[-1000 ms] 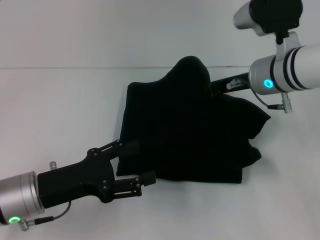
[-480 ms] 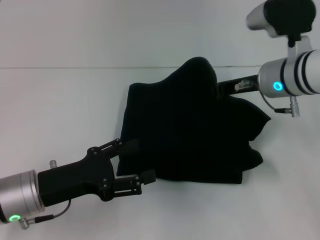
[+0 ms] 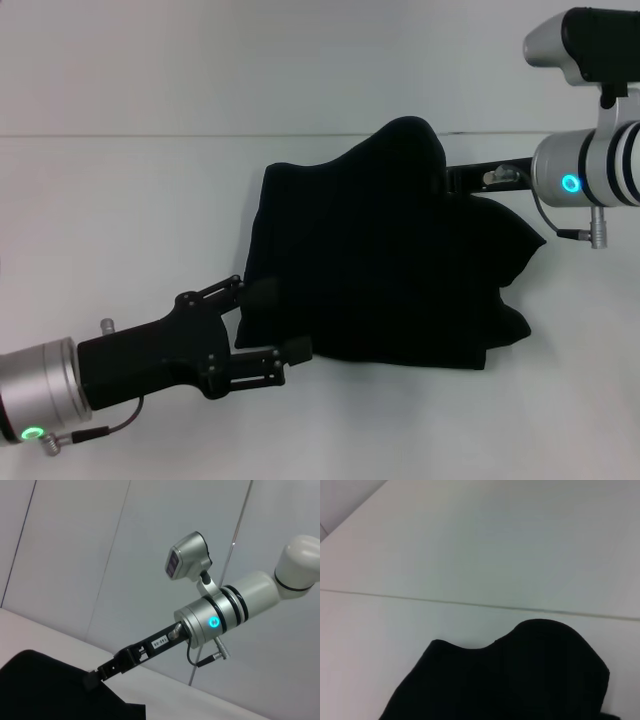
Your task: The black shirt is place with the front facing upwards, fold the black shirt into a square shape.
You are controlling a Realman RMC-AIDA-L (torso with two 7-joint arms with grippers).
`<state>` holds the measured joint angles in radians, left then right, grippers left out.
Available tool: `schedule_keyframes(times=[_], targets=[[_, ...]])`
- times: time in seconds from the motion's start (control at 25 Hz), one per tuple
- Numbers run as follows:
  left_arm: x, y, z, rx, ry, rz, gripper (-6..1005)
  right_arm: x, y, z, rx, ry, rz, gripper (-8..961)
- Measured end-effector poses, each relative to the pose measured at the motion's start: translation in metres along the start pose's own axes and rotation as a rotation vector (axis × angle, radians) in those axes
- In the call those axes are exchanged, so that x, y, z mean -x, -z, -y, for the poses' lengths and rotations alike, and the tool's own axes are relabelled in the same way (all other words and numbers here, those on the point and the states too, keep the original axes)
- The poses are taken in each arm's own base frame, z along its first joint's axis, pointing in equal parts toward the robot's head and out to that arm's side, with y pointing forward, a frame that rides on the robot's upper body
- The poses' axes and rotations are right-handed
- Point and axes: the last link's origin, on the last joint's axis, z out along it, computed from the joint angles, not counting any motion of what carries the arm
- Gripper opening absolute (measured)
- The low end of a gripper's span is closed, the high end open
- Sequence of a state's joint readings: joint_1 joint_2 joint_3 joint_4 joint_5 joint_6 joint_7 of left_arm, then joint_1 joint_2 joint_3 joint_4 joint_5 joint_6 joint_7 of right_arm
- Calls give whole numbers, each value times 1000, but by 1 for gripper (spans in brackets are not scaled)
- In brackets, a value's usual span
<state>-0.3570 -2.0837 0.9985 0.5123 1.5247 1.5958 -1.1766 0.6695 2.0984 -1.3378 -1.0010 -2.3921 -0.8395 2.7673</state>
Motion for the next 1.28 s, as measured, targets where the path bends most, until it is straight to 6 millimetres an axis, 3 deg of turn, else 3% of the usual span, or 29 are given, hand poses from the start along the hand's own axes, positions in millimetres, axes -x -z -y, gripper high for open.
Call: schedule_keyframes(times=[0.36, 0.72, 1.04, 1.28], targets=[[-1, -4, 1, 2, 7, 0, 936, -8, 1, 11, -8, -67, 32, 35], [-3, -7, 4, -8, 19, -5, 937, -19, 10, 41, 9, -240, 59, 49], [-7, -8, 8, -23, 30, -27, 936, -28, 45, 67, 173, -356, 206, 301], [-11, -7, 11, -32, 44, -43, 936, -62, 73, 91, 289, -418, 154, 546]])
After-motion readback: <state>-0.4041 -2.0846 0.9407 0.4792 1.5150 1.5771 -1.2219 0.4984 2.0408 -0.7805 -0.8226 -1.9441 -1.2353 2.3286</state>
